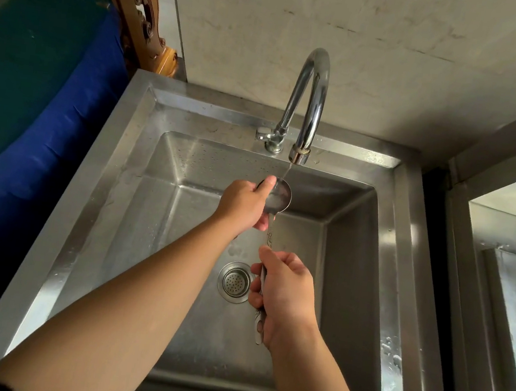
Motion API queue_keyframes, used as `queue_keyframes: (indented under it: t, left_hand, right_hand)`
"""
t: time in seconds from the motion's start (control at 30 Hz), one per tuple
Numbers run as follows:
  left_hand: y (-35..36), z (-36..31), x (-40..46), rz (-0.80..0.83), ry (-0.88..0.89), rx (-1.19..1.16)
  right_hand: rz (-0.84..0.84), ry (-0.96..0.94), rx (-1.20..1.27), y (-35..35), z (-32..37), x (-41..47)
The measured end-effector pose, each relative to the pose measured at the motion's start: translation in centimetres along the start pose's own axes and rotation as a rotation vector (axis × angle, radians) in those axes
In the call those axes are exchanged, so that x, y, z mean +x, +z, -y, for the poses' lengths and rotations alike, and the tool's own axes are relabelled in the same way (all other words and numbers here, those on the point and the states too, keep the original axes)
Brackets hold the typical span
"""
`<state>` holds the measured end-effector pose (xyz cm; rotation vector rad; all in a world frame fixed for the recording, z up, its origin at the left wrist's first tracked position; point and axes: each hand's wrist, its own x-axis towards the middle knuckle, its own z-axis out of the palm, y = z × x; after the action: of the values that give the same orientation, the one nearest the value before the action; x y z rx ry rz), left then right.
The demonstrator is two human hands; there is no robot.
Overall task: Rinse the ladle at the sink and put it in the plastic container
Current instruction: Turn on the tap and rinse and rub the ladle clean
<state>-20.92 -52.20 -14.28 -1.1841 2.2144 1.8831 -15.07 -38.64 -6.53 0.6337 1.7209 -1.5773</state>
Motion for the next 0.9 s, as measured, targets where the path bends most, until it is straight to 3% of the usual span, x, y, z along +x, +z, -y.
queue_keyframes:
  t: [0.3,0.7,0.9]
  left_hand:
    - [-0.4,-1.0,0.1,0.009,-0.043,0.148]
    - [-0.8,-1.1,1.1,0.202,-0.004,0.128]
    - [0.3,-1.3,0.4,0.127,0.03,0.149]
  right_hand:
    - [0.006,-0.01,0.006,0.3,0.2,0.8]
    - [0.015,0.047,0.061,-0.5,0.9,2.2]
    - [-0.011,0.004,0.028,-0.4,0.4,1.9]
